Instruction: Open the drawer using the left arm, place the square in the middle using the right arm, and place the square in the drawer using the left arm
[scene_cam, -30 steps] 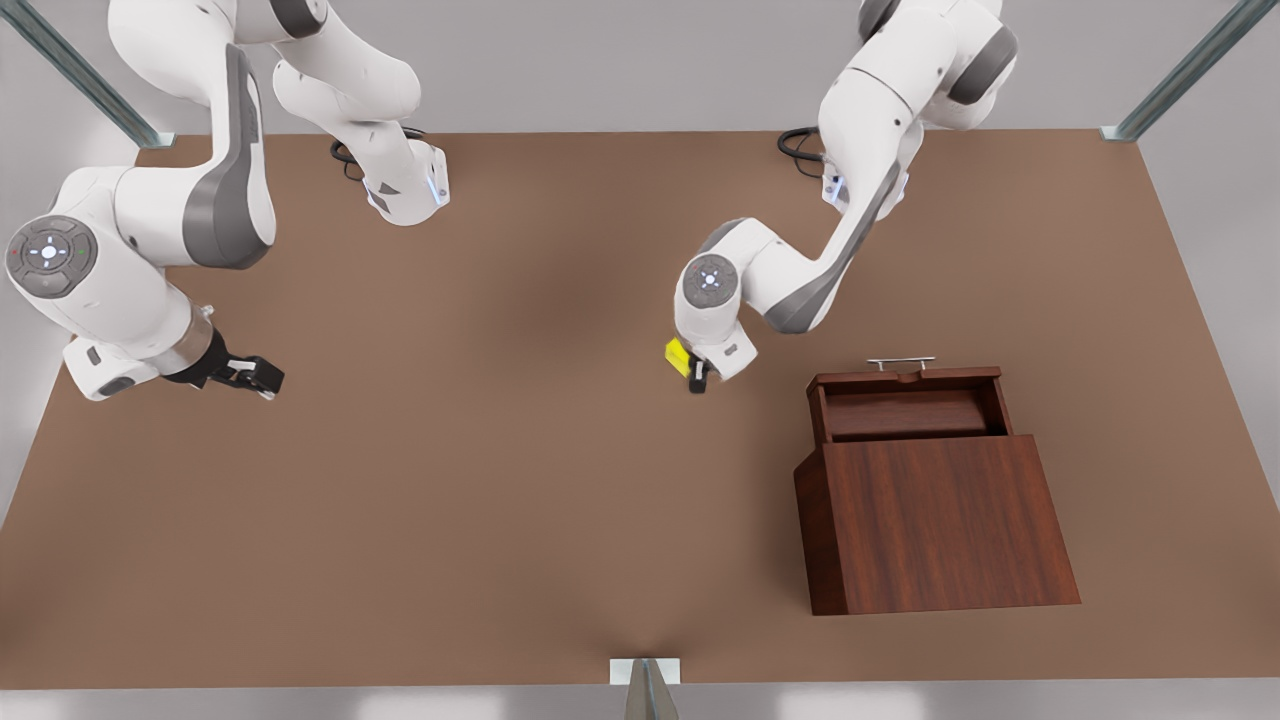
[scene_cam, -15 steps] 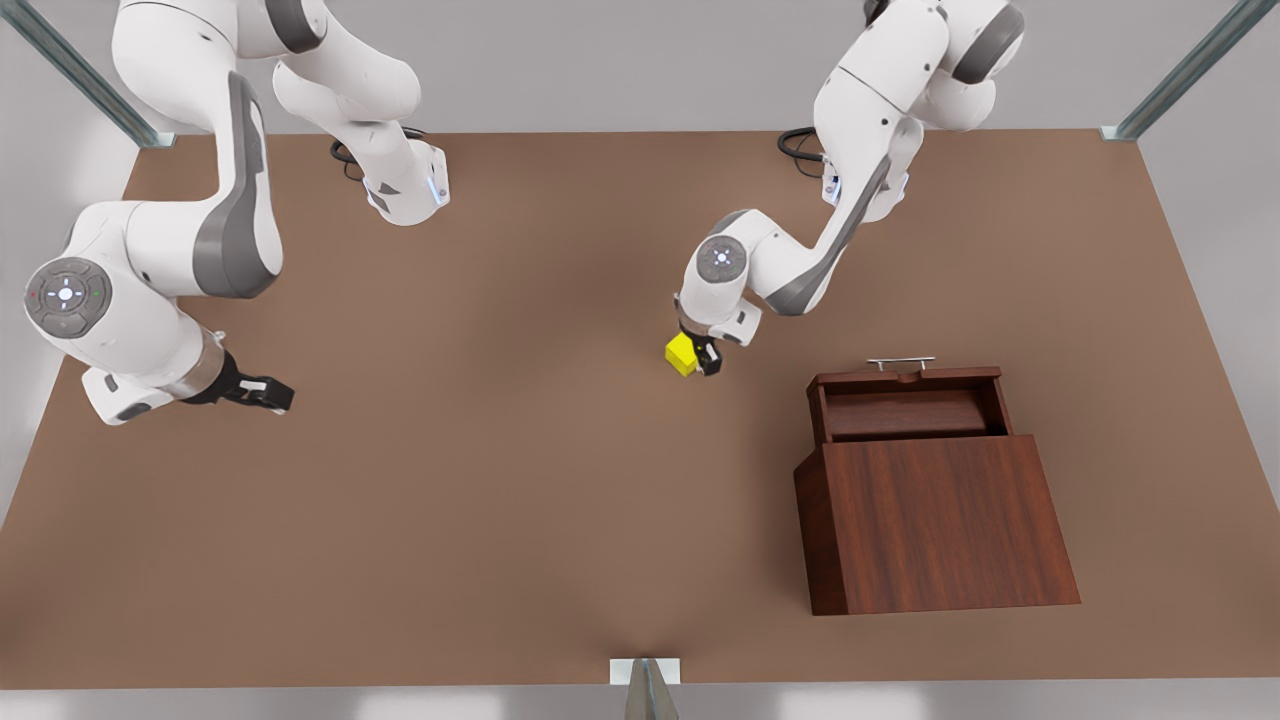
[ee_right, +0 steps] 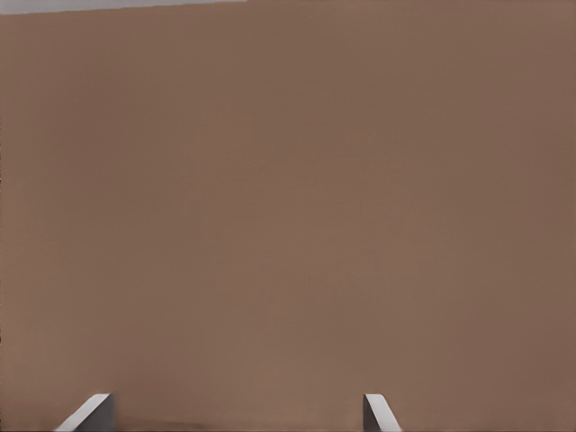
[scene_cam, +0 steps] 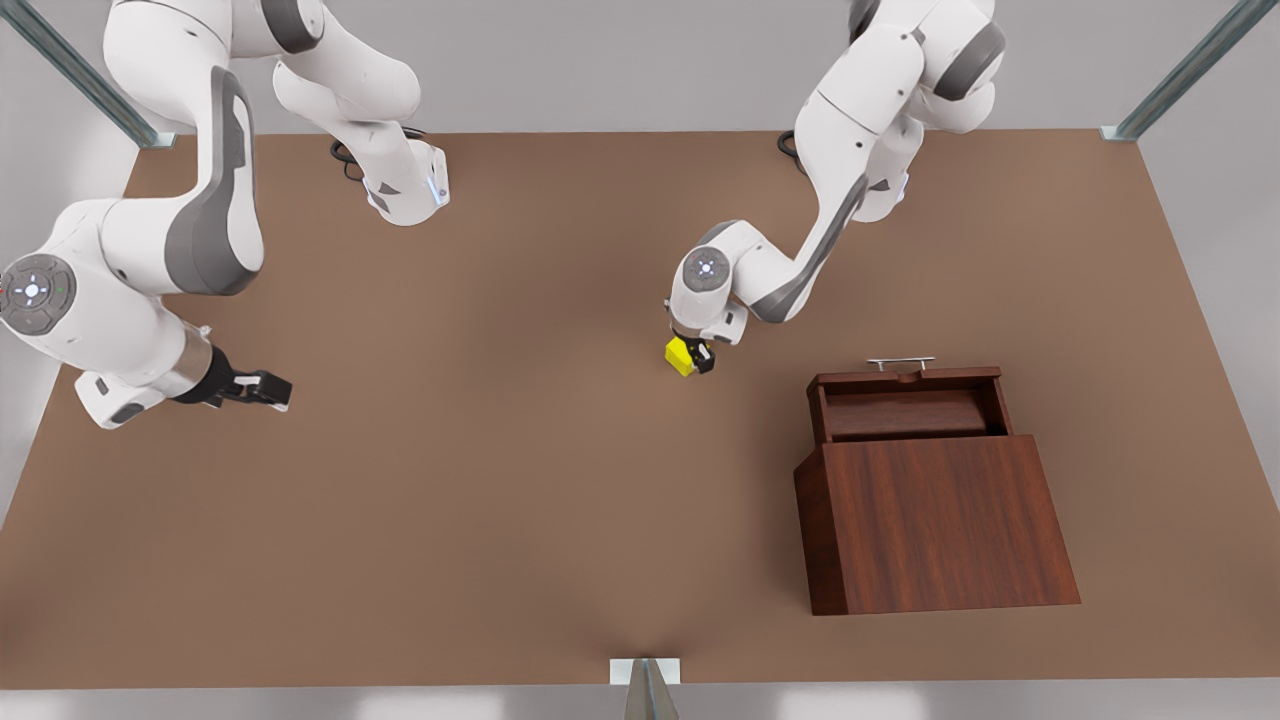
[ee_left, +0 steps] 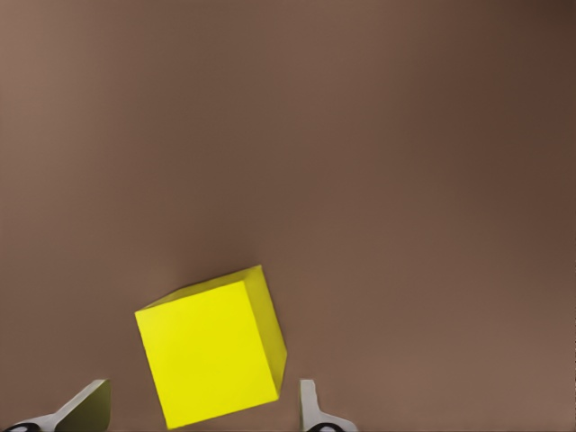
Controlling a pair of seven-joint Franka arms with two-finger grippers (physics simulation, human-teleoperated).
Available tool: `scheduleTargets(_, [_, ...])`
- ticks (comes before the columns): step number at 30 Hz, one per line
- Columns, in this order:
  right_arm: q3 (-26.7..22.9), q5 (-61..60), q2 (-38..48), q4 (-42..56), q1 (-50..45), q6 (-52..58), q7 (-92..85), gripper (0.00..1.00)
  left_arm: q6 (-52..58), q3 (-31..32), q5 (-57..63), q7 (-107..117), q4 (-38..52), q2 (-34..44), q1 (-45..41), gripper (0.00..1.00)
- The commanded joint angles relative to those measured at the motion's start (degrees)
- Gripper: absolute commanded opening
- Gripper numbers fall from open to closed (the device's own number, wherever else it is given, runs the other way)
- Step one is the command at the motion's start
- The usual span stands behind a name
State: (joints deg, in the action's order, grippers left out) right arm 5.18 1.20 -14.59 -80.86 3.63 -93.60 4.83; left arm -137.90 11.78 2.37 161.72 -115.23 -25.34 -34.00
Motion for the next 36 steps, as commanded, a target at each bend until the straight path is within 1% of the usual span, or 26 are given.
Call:
scheduleTargets(1, [0.0, 0.0, 0.0, 0.0, 0.0, 0.0, 0.0, 1.0, 0.0, 0.0, 0.4, 0.0, 0.0, -0.1, 0.0, 1.0])
scheduleTargets(6, [0.0, 0.2, -0.1, 0.4, 0.0, 0.0, 0.1, 1.0, 0.1, -0.1, 0.4, 6.0, 0.1, -0.5, -0.8, 1.0])
scheduleTargets(9, [0.1, 0.2, -0.1, 0.4, 0.0, -0.1, 0.0, 1.0, -0.1, -1.3, 1.9, 6.2, 0.1, -1.1, -1.2, 1.0])
scheduleTargets(32, [0.0, 0.2, -1.1, 1.3, 0.0, -0.9, -0.1, 1.0, -1.9, -1.3, 1.6, 6.7, 0.2, -5.0, -1.3, 1.0])
scheduleTargets(34, [0.0, 0.2, -1.1, 1.3, 0.0, -0.9, 0.0, 1.0, -2.2, -1.3, 1.5, 8.0, 0.3, -5.7, -1.3, 0.93])
scheduleTargets(36, [0.0, 0.2, -1.1, 1.3, 0.0, -0.9, 0.0, 1.0, -2.5, -1.3, 1.5, 8.6, 0.3, -5.9, -1.3, 0.76])
